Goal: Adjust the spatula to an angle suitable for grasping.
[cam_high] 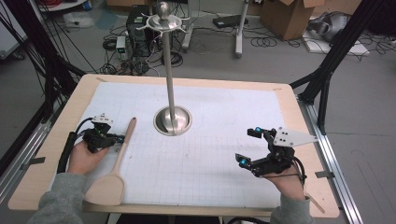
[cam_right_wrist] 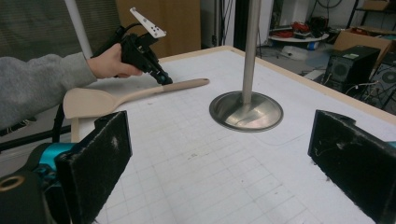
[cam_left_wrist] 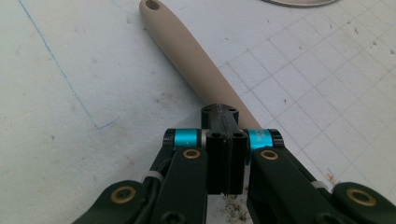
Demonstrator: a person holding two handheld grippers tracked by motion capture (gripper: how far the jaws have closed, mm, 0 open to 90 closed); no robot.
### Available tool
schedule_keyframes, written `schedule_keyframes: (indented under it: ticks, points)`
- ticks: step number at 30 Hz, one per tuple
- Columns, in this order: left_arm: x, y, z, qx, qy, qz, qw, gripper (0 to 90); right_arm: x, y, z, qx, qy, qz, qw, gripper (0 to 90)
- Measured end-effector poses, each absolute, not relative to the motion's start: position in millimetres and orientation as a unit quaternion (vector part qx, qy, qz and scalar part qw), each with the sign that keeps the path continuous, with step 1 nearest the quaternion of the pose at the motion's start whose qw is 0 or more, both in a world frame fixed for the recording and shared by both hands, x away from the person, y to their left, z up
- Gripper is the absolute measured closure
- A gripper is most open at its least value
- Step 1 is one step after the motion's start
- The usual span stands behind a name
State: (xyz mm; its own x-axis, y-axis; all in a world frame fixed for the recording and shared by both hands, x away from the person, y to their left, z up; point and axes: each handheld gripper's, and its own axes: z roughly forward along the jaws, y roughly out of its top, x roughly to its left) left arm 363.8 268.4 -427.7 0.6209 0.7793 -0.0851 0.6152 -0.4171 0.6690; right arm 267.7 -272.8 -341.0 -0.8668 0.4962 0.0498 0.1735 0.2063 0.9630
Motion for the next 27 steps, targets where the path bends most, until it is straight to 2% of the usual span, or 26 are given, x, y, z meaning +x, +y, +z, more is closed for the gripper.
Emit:
schedule_keyframes:
  ticks: [27]
  points:
    - [363,254,-433,0.845,0.383,0.091,0.362,89.4,269,-267,-343,0.218,0.772,0.582,0.133,5.3]
